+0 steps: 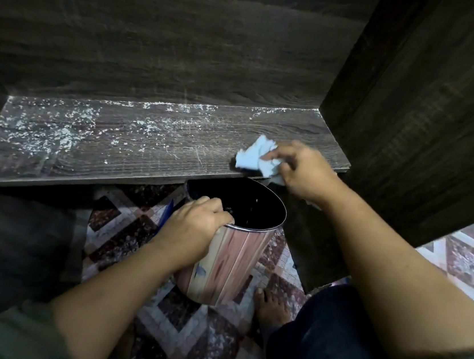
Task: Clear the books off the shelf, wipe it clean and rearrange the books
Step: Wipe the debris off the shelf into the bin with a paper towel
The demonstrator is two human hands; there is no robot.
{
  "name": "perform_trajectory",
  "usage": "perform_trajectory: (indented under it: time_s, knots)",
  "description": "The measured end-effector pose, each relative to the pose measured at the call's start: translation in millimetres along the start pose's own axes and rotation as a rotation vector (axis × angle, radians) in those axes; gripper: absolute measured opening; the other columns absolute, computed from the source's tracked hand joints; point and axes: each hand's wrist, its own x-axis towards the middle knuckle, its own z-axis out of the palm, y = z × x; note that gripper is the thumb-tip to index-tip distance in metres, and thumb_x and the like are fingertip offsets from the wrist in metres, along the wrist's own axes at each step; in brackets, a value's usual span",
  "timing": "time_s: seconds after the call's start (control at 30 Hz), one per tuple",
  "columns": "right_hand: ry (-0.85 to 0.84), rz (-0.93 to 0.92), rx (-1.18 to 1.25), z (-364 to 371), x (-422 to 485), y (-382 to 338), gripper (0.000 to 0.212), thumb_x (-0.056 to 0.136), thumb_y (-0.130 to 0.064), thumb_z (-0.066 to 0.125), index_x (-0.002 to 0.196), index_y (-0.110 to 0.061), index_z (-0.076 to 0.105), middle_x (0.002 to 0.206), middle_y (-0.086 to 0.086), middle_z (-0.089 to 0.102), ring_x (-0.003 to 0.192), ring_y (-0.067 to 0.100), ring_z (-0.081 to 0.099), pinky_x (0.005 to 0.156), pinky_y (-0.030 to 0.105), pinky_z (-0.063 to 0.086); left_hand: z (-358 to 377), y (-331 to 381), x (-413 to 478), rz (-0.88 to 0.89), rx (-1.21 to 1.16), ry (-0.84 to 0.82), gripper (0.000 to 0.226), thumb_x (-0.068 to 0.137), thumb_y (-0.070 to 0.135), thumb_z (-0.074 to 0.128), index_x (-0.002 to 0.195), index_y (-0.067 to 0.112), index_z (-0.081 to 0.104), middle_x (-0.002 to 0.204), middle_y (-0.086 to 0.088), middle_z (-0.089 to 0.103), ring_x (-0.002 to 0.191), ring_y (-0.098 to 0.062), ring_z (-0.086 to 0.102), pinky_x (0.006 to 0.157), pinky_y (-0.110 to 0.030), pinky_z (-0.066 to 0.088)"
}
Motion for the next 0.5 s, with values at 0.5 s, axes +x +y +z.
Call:
perform_trajectory:
  time_s: [0.5]
  knots:
    - [-0.082, 0.135, -0.121, 49, 51, 17, 0.052, 0.094, -0.029, 0.052, 0.143, -0.039, 0.04, 0.159, 0.003, 0.02, 0.143, 0.028, 0.022, 0.116, 0.039, 0.02, 0, -7, -2, 0.025, -0.008, 0.045, 0.041, 0.064, -0.006, 0.076, 0.095, 0.02, 0.069, 0.079, 0.003, 0.05, 0.075, -0.021, 0.052, 0.06, -0.033, 0.049]
